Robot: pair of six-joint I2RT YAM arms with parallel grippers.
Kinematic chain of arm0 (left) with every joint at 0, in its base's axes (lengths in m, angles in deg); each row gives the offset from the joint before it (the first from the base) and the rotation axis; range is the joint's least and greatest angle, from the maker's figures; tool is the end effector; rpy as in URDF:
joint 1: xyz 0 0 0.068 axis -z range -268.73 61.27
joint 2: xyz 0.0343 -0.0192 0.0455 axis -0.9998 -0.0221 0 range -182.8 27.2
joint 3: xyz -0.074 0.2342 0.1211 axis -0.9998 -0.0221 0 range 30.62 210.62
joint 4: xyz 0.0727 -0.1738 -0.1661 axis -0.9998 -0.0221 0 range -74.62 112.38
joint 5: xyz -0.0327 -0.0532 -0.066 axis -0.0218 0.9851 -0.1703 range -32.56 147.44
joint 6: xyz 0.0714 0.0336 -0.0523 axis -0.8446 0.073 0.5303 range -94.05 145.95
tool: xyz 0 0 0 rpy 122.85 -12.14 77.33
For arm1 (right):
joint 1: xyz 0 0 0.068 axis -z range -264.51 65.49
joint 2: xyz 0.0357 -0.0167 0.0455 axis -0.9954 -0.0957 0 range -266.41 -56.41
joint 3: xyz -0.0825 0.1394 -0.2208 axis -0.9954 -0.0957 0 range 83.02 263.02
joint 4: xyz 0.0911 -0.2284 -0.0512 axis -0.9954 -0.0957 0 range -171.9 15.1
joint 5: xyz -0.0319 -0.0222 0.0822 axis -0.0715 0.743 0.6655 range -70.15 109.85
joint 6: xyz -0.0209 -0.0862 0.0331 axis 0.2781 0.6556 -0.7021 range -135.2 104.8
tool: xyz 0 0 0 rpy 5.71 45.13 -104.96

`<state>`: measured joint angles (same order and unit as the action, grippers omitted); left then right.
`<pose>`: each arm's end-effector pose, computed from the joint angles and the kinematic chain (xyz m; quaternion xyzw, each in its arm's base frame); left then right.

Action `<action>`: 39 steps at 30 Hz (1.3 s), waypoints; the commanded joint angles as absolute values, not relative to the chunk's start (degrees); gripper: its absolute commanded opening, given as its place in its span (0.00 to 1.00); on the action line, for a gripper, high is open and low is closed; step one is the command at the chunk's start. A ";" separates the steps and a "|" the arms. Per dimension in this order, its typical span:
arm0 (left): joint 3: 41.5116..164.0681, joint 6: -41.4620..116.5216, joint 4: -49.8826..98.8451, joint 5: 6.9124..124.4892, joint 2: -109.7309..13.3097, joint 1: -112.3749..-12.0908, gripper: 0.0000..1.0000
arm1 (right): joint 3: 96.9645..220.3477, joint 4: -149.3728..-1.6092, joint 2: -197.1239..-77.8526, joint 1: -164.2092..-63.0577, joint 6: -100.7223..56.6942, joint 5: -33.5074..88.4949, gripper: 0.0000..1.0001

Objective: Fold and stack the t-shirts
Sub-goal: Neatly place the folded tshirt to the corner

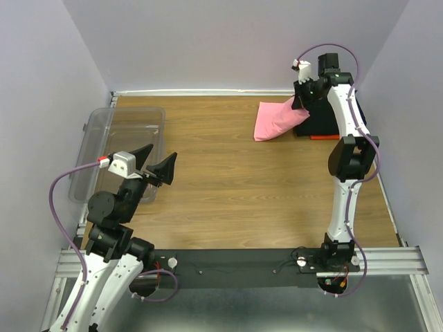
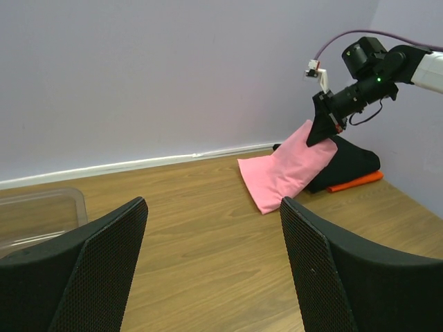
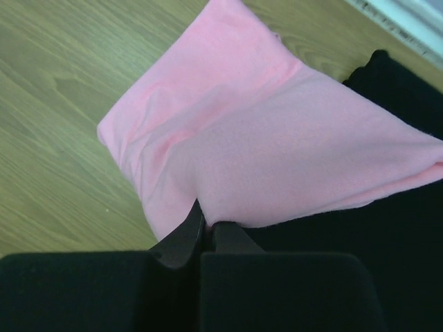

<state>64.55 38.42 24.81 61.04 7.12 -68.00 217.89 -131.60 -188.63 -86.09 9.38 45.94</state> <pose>0.1260 -0.0534 0.3634 0.0683 0.5962 -0.2466 0.7610 0.5164 0.0520 0.2583 -0.2775 0.8869 0.1505 0.3373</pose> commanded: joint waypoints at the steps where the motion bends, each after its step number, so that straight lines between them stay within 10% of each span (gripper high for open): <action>1: 63.84 38.17 25.45 62.19 7.24 -68.25 0.85 | 222.85 -132.81 -189.12 -86.00 14.33 44.20 0.01; 39: 63.84 38.25 25.45 62.63 6.10 -68.25 0.85 | 229.45 -131.67 -185.08 -84.95 20.40 36.64 0.01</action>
